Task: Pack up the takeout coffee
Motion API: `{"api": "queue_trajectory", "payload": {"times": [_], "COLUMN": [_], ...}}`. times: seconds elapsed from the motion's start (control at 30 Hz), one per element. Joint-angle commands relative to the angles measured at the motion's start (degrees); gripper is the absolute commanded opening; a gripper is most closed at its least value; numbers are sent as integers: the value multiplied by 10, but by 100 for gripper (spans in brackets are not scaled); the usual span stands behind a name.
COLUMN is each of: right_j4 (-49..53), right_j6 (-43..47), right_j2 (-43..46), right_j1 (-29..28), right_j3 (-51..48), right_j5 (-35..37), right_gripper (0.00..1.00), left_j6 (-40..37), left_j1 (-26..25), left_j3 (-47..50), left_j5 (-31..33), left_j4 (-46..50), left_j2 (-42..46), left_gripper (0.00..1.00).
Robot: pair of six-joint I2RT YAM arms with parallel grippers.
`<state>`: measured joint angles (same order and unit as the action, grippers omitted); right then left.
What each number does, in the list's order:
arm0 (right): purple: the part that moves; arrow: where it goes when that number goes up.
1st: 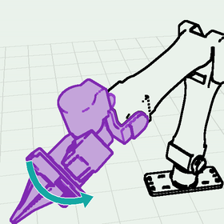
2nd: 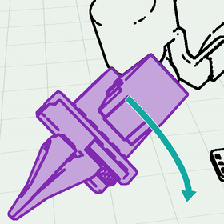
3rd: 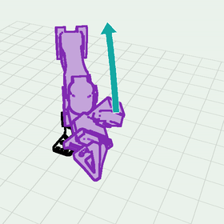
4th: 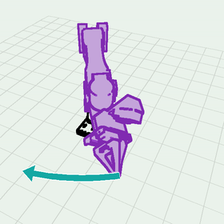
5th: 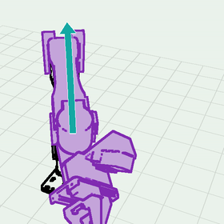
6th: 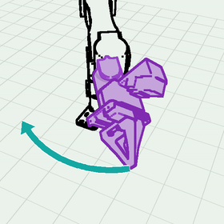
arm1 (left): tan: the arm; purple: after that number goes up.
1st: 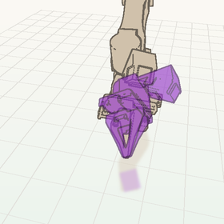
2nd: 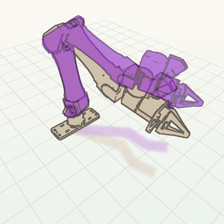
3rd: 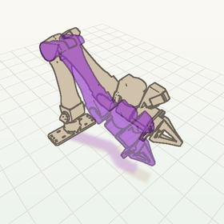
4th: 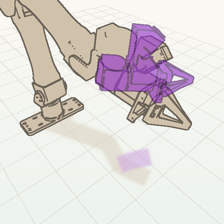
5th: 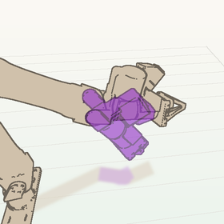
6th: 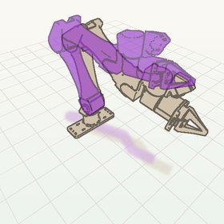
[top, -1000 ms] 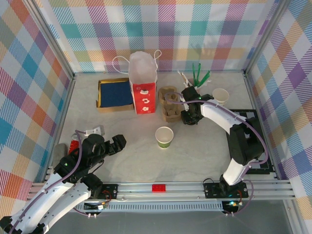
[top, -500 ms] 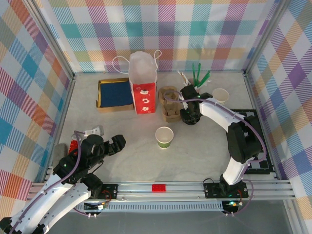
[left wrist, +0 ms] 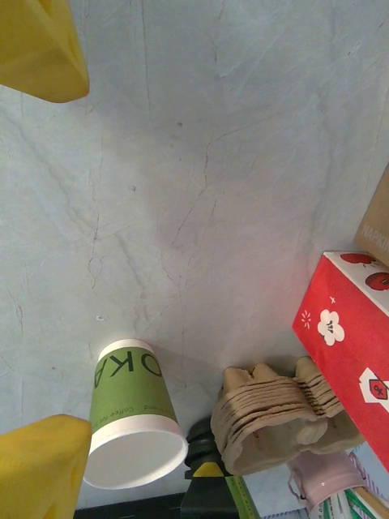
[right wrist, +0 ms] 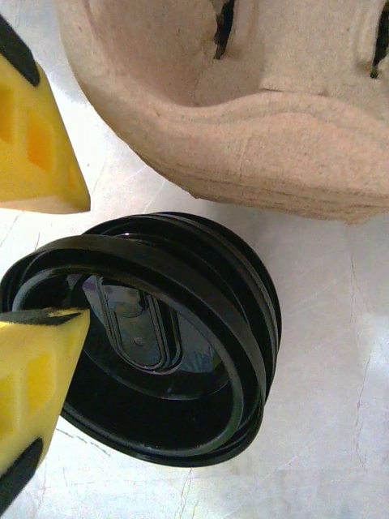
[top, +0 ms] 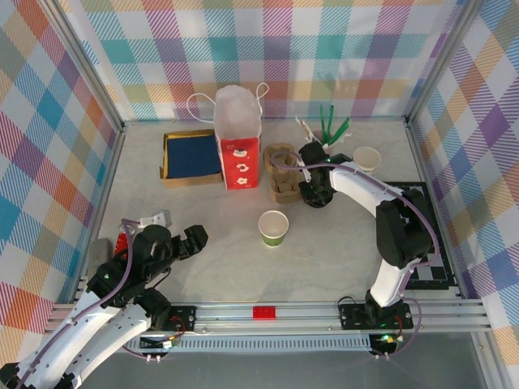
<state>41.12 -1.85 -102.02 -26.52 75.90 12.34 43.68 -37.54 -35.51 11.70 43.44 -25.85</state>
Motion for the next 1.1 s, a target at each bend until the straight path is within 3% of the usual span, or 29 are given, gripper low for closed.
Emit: {"api": "queue_trajectory", "payload": {"times": [0.0,0.63,1.07], "right_j4": [-3,9,62], "right_j6": [10,4,-5], "right_j2": [-7,18,73], "right_j1": [5,1,-14], "right_j3": [19,19,48], "right_j5": [5,5,2], "right_gripper": [33,14,13], "left_j6": [-7,-6,-12], "left_j1": [-5,-4,-5], "left_j3": [-4,-8,-19], "left_j5": [11,11,-1], "left_j4": [7,5,-4], "left_j2": [7,5,2], "left_gripper": [98,98,99]}}
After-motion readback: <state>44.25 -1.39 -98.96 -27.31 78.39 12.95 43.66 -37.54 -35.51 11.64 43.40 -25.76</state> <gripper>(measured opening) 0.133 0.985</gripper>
